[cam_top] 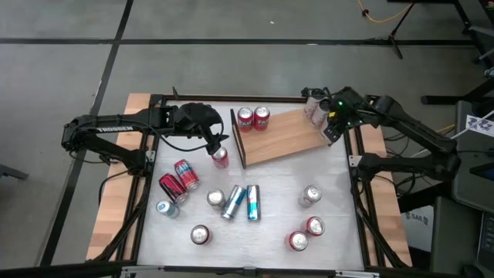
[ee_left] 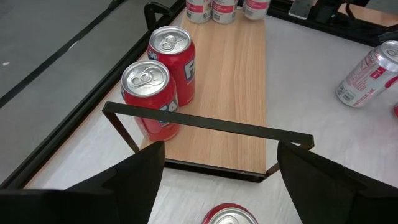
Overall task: Place canned beverage on shelf
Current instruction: Put the black soda can on the shelf
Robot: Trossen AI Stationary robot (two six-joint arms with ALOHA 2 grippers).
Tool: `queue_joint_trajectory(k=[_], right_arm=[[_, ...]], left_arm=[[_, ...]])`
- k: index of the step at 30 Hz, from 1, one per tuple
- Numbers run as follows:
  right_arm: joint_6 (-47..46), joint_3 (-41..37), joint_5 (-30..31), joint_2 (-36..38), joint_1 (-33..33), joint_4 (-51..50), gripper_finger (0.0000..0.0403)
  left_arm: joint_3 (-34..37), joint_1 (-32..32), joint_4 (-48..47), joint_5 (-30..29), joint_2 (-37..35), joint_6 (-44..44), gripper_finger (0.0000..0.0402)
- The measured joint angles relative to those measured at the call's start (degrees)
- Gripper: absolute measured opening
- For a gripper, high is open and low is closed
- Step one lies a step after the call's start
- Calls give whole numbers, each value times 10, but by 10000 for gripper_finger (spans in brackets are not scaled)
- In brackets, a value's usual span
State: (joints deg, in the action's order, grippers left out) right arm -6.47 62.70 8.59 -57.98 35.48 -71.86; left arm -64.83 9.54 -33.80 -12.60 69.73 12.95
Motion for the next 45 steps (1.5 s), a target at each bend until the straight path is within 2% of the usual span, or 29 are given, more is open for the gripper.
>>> queue_joint_trajectory(k=[8,31,37,45], right_arm=[[22,-6,-2,-1,3,28,237],[23,-7,-1,-1,2,15,237],[23,-44,-2,2,2,38,237],[34,-47,-2,2,2,60,237]], left_arm=[[0,0,0,0,0,0,302],[0,0,0,0,0,0,302],[0,0,0,0,0,0,302],[0,0,0,0,0,0,302]])
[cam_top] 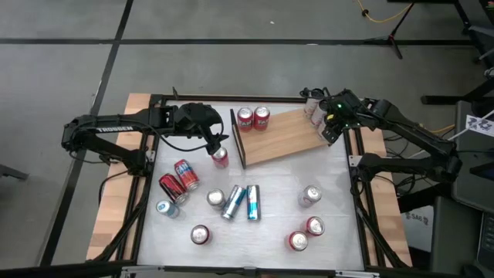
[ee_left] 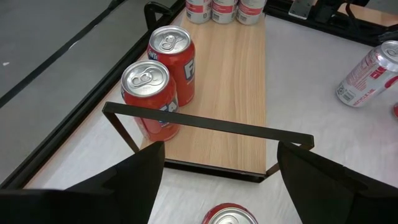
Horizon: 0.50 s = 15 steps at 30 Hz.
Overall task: Place canned beverage on shelf
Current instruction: Put the black soda can on the shelf
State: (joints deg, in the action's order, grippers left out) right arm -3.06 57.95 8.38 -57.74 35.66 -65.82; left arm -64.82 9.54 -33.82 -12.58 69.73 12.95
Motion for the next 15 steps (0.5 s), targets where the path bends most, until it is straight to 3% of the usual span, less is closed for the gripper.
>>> queue_joint_trajectory(k=[5,15], right_arm=[[3,0,-2,0,0,-2,243],[5,-3,0,-3,0,-10,296]], left_arm=[[0,0,0,0,0,0,302],[0,0,0,0,0,0,302]])
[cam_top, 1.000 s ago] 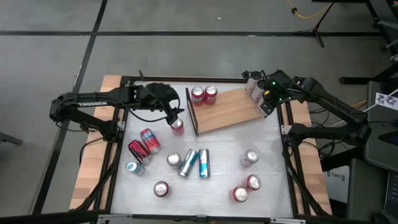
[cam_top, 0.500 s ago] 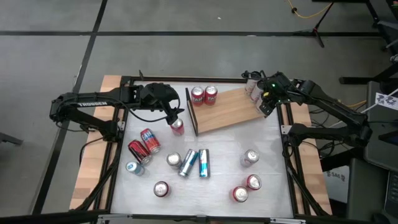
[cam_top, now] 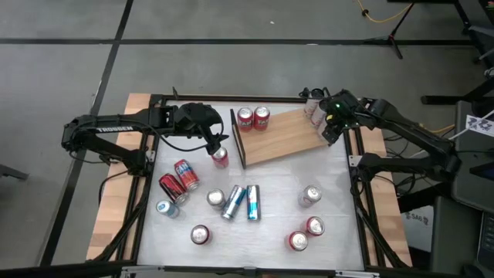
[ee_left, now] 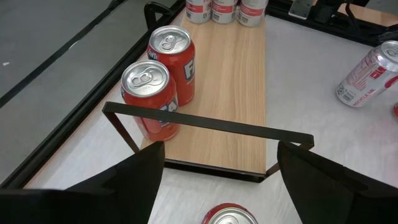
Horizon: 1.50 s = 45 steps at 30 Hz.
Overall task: Place canned beverage on shelf
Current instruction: Put the black soda can on the shelf, then put the bottom right orange soda can on the shelf
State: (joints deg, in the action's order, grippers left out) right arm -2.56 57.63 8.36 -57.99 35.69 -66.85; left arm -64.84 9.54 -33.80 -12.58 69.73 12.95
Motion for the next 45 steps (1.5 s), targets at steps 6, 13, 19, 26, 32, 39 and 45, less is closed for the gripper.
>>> queue_joint_trajectory(k=[6,13,19,26,32,39,45], right_arm=[[0,0,-2,0,0,3,304],[0,0,15,1,0,6,305],[0,22,16,1,0,-22,305],[0,71,23,6,0,-44,305],[-1,112,41,6,0,-54,305],[-1,177,41,6,-1,-53,305],[-1,205,-43,12,-1,-37,305]], left_arm=[[0,0,0,0,0,0,302],[0,0,0,0,0,0,302],[0,0,0,0,0,0,302],[0,0,0,0,0,0,302],[0,0,0,0,0,0,302],[0,0,3,0,0,2,302],[0,0,6,0,0,4,302]])
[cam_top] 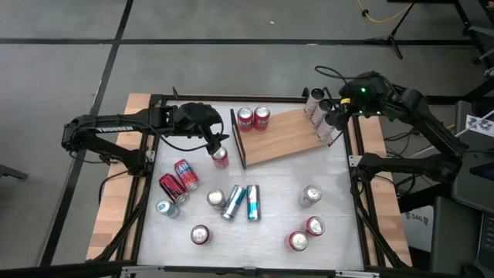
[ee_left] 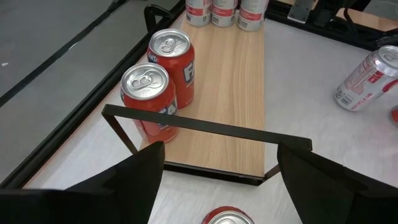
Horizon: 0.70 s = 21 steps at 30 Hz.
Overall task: Place canned beverage on shelf
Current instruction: Put the bottom right orange soda can on the shelf
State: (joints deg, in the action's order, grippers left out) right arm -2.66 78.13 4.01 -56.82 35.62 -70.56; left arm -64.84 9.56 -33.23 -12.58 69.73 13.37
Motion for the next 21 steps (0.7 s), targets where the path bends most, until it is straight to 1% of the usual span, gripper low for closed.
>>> queue_joint_trajectory(k=[2,4,6,10,17,21], right_arm=[[0,-2,-51,6,-2,11,305],[-1,-2,-93,9,-19,14,305],[-9,-2,-111,11,-51,19,305],[-56,-3,-90,11,-144,39,305],[-166,-3,-4,-2,-340,76,305],[-245,-3,9,-19,-427,76,305]], left_arm=[[0,0,0,0,0,0,302],[0,0,0,0,0,0,302],[0,0,0,0,0,0,302],[0,0,0,0,0,0,302],[0,0,-1,0,0,0,302],[0,0,-2,0,0,0,302]])
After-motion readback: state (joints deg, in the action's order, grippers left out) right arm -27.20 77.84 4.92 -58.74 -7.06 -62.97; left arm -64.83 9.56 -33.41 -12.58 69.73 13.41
